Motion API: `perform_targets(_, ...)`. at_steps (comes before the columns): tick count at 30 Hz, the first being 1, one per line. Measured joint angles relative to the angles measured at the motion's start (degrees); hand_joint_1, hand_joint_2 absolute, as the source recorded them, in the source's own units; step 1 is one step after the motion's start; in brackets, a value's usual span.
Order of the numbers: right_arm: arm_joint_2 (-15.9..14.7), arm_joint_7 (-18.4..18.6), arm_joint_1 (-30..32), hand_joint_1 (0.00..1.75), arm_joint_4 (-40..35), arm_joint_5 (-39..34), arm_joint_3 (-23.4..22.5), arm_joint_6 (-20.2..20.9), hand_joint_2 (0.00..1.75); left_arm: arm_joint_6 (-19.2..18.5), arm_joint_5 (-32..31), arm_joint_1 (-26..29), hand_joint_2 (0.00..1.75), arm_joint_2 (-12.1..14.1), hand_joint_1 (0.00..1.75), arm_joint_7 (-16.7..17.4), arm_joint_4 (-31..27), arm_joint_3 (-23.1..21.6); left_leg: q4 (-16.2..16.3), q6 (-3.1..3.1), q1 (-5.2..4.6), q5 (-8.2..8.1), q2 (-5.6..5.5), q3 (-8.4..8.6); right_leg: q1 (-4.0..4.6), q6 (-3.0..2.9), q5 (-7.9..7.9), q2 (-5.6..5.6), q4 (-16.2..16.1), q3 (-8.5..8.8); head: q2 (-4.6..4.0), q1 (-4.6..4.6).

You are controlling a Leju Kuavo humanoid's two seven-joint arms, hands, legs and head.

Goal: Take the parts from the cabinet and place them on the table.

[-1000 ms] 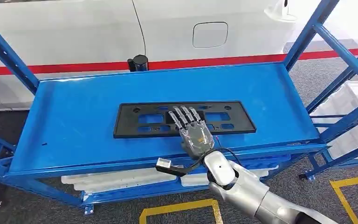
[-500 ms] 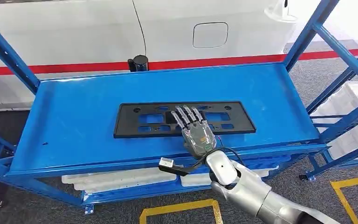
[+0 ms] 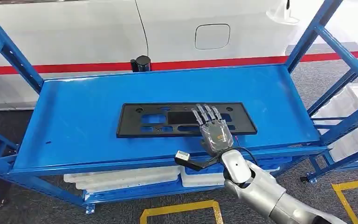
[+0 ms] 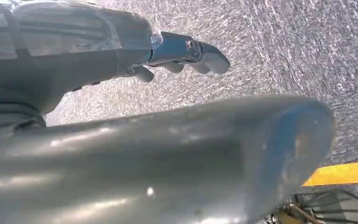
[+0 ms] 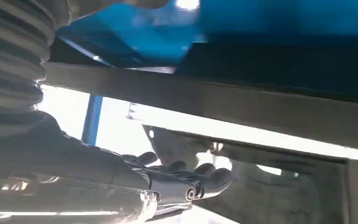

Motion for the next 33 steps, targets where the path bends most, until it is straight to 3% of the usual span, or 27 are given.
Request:
perform_targets(10,-2.8,1.0,1.8,0.00,-0.7,0.7,-2.8,1.5,1.75,0.0,0.2,0.0,0.00,0.0,0.00,-0.1,0.0,0.0,0.0,0.01,0.01,-0.01,0.01,0.40,0.01,-0.06,-0.05,-0.02,-0.1,0.50,0.00,0.02)
perform_targets(33,-4.8,2.9,5.1,0.00,-2.5,1.2,-7.3,2.1,1.75,-0.1,0.1,0.0,0.00,0.4,0.00,0.5,0.0,0.0,0.0,0.01,0.08,-0.01,0.30,0.48,0.09,-0.06,-0.04,0.04,-0.2,0.60,0.00,0.00)
